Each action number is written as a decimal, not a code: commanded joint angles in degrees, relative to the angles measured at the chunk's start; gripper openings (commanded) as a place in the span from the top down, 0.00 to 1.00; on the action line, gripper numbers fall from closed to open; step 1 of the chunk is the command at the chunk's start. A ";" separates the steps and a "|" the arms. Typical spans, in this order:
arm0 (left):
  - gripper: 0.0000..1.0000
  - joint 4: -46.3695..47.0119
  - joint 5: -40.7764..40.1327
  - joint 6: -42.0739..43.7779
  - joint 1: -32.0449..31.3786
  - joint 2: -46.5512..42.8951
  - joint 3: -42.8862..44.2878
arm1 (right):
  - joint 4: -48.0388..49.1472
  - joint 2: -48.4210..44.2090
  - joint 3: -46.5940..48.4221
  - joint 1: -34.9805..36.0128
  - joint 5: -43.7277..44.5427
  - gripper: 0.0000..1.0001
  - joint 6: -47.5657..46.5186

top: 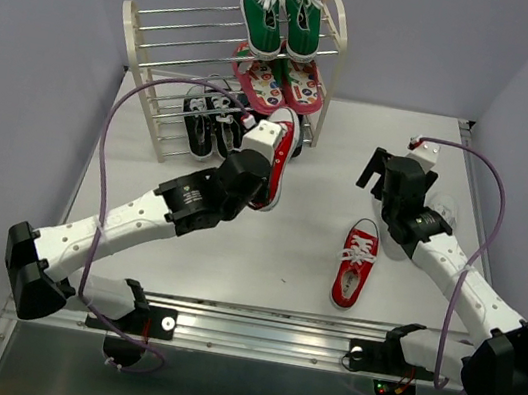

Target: Place and organize the shoes onto the shoe shelf

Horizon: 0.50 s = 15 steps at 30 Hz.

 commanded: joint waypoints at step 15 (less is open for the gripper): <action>1.00 0.58 -21.79 5.25 15.42 -2.49 3.34 | 1.16 -0.47 0.95 -0.11 4.00 0.00 -1.70</action>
